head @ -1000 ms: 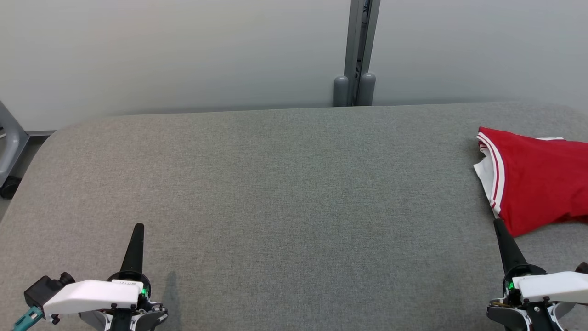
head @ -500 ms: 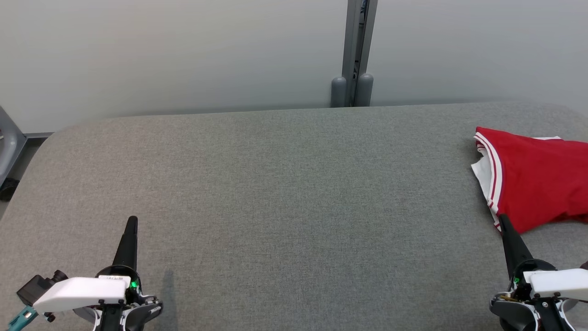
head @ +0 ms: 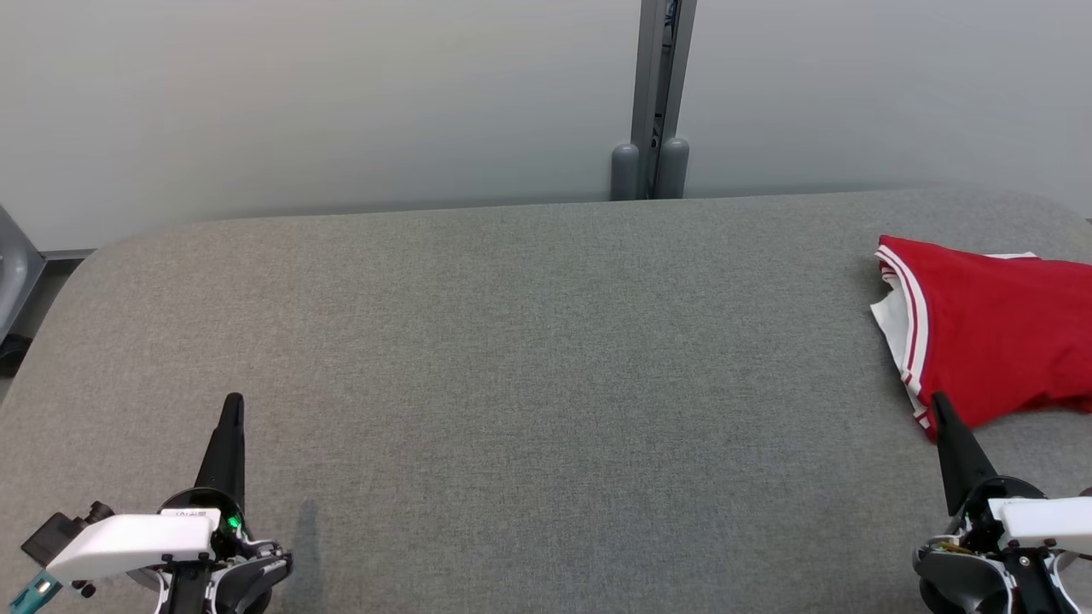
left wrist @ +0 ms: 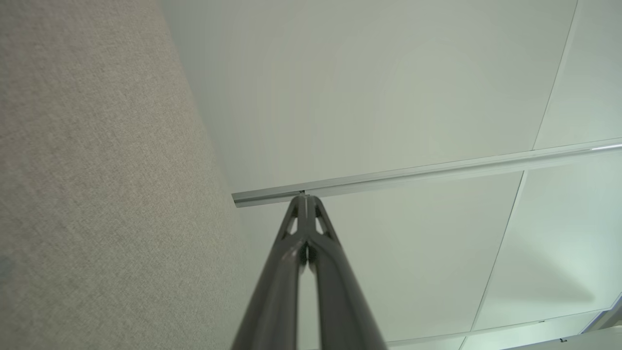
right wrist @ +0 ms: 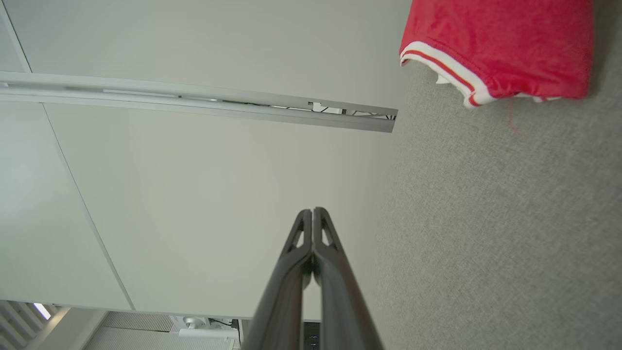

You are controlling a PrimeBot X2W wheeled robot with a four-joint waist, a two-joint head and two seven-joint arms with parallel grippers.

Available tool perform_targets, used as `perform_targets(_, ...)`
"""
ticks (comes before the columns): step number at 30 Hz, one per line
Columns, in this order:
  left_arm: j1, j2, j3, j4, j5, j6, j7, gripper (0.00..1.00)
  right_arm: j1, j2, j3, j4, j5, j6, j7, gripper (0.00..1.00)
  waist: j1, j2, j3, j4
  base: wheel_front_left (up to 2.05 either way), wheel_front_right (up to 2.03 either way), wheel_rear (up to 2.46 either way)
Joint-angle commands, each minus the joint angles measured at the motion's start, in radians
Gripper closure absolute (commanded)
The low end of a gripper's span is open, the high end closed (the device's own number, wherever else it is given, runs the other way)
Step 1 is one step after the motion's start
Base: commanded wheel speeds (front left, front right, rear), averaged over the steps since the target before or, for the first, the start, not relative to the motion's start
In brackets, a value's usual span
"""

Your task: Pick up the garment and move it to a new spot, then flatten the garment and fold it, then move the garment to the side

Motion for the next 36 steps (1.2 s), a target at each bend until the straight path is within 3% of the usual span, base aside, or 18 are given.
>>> perform_targets(1, -0.021, 0.005, 0.008, -0.006, -0.014, -0.009, 0.005, 1.00, -0.013, -0.008, -0.006, -0.004, 0.019, 0.000, 0.006, 1.00, 0.0000, 0.0000, 0.000, 0.000, 0.00, 0.00, 0.00)
perform_targets(12, -0.026, 0.005, 0.024, -0.009, -0.081, -0.020, 0.023, 1.00, -0.017, -0.008, -0.016, -0.005, 0.087, 0.000, 0.024, 1.00, -0.0001, 0.0000, -0.002, -0.005, 0.00, 0.00, 0.00)
perform_targets(36, -0.023, 0.005, 0.023, -0.008, -0.076, -0.020, 0.024, 1.00, -0.016, -0.005, -0.018, -0.004, 0.079, 0.000, 0.027, 1.00, -0.0001, 0.0000, -0.002, -0.005, 0.00, 0.00, 0.00)
